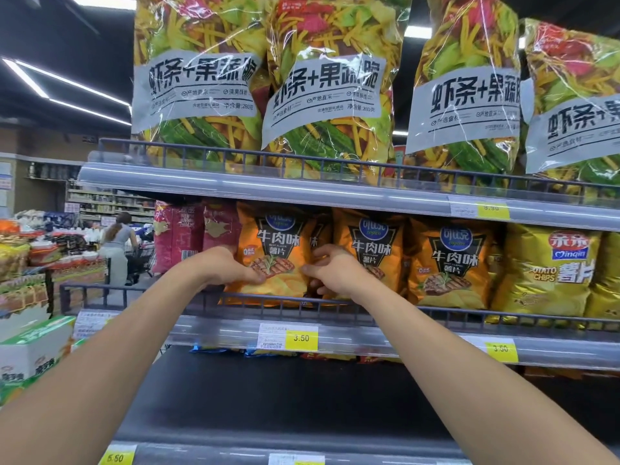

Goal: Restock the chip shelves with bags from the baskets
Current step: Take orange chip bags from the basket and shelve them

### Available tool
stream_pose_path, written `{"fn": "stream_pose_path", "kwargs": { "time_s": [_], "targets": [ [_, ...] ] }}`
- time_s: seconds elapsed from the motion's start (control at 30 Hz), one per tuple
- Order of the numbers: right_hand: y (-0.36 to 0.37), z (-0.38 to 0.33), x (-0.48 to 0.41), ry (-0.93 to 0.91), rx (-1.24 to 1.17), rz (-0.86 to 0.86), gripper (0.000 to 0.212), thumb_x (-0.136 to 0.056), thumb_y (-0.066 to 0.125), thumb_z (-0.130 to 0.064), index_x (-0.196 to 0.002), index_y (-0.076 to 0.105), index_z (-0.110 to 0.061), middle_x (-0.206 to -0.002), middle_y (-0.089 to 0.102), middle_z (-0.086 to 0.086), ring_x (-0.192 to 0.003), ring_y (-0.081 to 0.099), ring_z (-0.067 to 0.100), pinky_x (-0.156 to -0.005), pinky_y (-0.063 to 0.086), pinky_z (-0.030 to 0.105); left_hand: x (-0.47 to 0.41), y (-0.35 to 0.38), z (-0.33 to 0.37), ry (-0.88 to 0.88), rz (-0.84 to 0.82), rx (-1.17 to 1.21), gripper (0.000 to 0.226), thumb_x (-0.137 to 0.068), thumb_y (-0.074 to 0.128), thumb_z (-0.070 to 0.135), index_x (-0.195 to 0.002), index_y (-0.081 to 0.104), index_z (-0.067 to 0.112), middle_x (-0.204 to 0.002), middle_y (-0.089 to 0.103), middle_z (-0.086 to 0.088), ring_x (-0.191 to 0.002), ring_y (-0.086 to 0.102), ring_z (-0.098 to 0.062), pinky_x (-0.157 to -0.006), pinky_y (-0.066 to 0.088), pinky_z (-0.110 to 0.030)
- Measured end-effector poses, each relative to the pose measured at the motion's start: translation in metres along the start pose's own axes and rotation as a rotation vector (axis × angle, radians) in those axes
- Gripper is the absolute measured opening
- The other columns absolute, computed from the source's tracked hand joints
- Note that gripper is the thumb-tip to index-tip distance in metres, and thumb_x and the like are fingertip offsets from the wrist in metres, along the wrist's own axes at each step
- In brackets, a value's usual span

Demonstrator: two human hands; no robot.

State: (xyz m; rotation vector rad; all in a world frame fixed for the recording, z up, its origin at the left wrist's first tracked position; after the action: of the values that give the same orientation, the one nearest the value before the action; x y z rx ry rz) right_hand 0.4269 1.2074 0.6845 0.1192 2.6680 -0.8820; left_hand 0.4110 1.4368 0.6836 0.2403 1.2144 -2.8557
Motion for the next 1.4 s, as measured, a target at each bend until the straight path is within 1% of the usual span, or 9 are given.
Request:
{"fn": "stream_pose_path", "kwargs": {
  "time_s": [0.13,0.2,0.27,0.43,0.6,0.8,0.97,1.13,1.4],
  "targets": [
    [-0.038,-0.001,0.016,-0.182,0.232,0.167,0.037,-0.084,0.08,-0.038,-0.116,0.064,-0.029,-0.089,0.075,-0.008,-0.089,0.07,0.012,-0.086,0.059,0.043,-0.005,0.001,-0.003,0.018,0.001,-0.147,0.096,-0.079,0.081,0.062,-0.15,0.047,0.007,-0.152,0.053,-0.014,-0.134,0.053,-0.032,-0.105,0.044,-0.037],
    [-0.066,0.005,0.023,-0.187,0.392,0.294,0.027,-0.082,0.078,-0.046,-0.101,0.061,-0.036,-0.081,0.071,-0.011,-0.084,0.066,0.007,-0.08,0.058,0.04,-0.003,-0.001,-0.001,0.023,0.001,-0.168,0.097,-0.082,0.079,0.061,-0.152,0.043,0.004,-0.155,0.049,-0.016,-0.137,0.05,-0.033,-0.105,0.043,-0.036],
    [-0.086,0.013,0.029,-0.135,0.52,0.356,0.034,-0.079,0.075,-0.06,-0.092,0.056,-0.036,-0.08,0.068,-0.01,-0.083,0.064,0.011,-0.073,0.057,0.037,0.0,0.0,-0.001,0.022,-0.008,-0.181,0.099,-0.082,0.079,0.059,-0.153,0.041,0.002,-0.156,0.047,-0.016,-0.139,0.049,-0.033,-0.104,0.042,-0.035],
    [-0.093,0.037,0.03,0.035,0.647,0.254,0.058,-0.074,0.079,-0.065,-0.103,0.05,-0.024,-0.095,0.061,-0.001,-0.088,0.059,0.021,-0.063,0.043,0.033,-0.009,-0.001,-0.009,0.02,0.031,-0.182,0.068,-0.076,0.086,0.055,-0.12,0.06,0.01,-0.116,0.066,-0.007,-0.103,0.062,-0.024,-0.083,0.046,-0.033],
    [-0.088,0.047,0.021,0.104,0.579,0.195,0.059,-0.077,0.084,-0.051,-0.11,0.05,-0.018,-0.101,0.059,0.002,-0.094,0.059,0.024,-0.069,0.043,0.031,-0.015,0.007,0.0,0.066,0.073,-0.171,0.048,-0.075,0.089,0.052,-0.103,0.063,0.021,-0.098,0.069,0.001,-0.087,0.064,-0.017,-0.084,0.051,-0.033],
    [-0.089,0.05,0.011,0.154,0.621,0.158,0.056,-0.078,0.085,-0.048,-0.108,0.049,-0.018,-0.106,0.06,0.004,-0.097,0.059,0.026,-0.075,0.047,0.032,-0.026,0.018,0.009,0.085,0.056,-0.189,0.064,-0.086,0.08,0.05,-0.134,0.057,0.013,-0.126,0.068,-0.01,-0.102,0.065,-0.028,-0.086,0.052,-0.035],
    [-0.091,0.051,0.01,0.154,0.659,0.164,0.057,-0.077,0.084,-0.049,-0.109,0.048,-0.019,-0.106,0.06,0.005,-0.097,0.058,0.027,-0.073,0.046,0.032,-0.043,0.028,0.016,0.082,0.027,-0.162,0.046,-0.092,0.076,0.044,-0.12,0.058,0.012,-0.107,0.073,-0.016,-0.073,0.065,-0.026,-0.057,0.051,-0.03],
    [-0.091,0.054,0.009,0.152,0.655,0.171,0.058,-0.076,0.084,-0.05,-0.111,0.049,-0.019,-0.107,0.06,0.005,-0.098,0.061,0.028,-0.076,0.049,0.033,-0.052,0.032,0.019,0.088,-0.012,-0.188,0.051,-0.093,0.075,0.043,-0.127,0.056,0.011,-0.11,0.072,-0.011,-0.08,0.07,-0.025,-0.055,0.05,-0.027],
    [-0.093,0.059,0.018,0.071,0.636,0.21,0.05,-0.077,0.075,-0.062,-0.104,0.048,-0.031,-0.092,0.066,0.001,-0.082,0.064,0.022,-0.068,0.053,0.036,-0.046,0.027,0.014,0.091,-0.043,-0.124,0.052,-0.089,0.08,0.042,-0.124,0.056,0.012,-0.115,0.072,-0.013,-0.089,0.074,-0.028,-0.079,0.06,-0.039]
  ]
}}
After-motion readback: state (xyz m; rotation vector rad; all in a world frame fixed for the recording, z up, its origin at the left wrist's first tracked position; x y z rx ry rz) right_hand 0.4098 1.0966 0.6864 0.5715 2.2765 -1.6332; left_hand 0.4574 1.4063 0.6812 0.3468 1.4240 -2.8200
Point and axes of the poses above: each hand's wrist, its own x-axis away from the middle knuckle, its own y-axis out of the palm, z = x × y, the point moved 7 cm from there along -x, towards the middle knuckle
